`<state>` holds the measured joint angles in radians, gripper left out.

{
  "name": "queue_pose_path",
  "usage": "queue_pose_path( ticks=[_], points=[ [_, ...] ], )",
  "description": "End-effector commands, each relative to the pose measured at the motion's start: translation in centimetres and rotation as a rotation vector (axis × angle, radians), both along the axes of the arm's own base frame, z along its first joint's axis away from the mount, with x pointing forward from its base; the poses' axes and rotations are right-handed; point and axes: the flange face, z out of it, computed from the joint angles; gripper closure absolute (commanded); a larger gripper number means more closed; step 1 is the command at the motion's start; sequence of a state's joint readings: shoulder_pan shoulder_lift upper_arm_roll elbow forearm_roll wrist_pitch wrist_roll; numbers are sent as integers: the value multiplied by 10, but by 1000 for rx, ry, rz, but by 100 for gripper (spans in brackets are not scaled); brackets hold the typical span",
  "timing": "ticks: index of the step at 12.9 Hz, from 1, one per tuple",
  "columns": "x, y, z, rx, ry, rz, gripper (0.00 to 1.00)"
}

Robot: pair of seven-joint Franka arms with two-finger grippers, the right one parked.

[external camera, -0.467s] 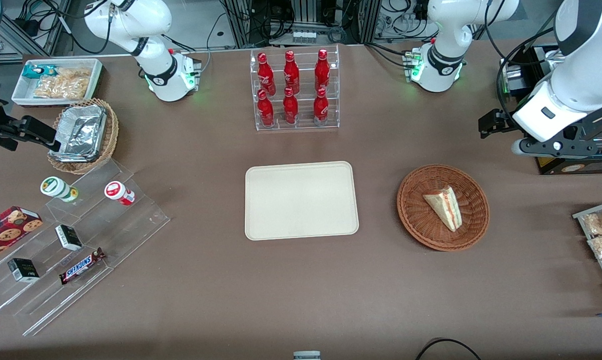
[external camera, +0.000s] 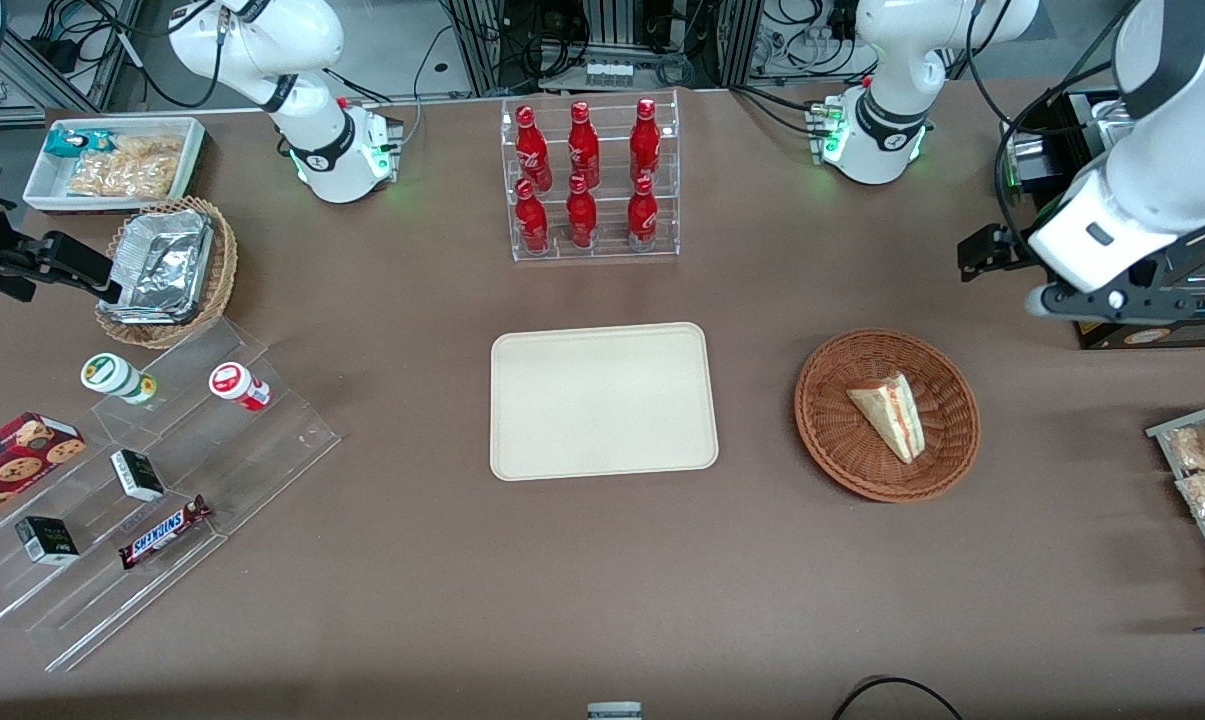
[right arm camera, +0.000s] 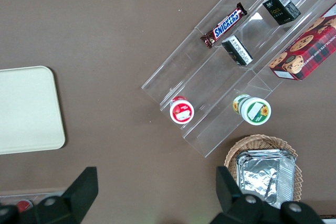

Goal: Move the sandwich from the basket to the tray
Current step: 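Move the left gripper over the sandwich in the wicker basket, then lower the left gripper and close it on the wrapped sandwich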

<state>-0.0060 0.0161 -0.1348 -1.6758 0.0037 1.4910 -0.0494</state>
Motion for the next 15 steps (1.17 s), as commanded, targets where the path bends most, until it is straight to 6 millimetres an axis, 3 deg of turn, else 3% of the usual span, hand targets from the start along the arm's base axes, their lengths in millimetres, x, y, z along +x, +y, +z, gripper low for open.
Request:
queue_pose_path(
  ticks=[1, 4, 8, 10, 15],
  points=[
    [15, 1, -45, -11, 53, -7, 0],
    [11, -2, -109, -14, 8, -11, 0],
    [-1, 0, -174, -20, -62, 4, 0],
    [-7, 2, -194, -22, -117, 55, 0],
    [-16, 0, -230, 16, -186, 529, 0]
  ],
)
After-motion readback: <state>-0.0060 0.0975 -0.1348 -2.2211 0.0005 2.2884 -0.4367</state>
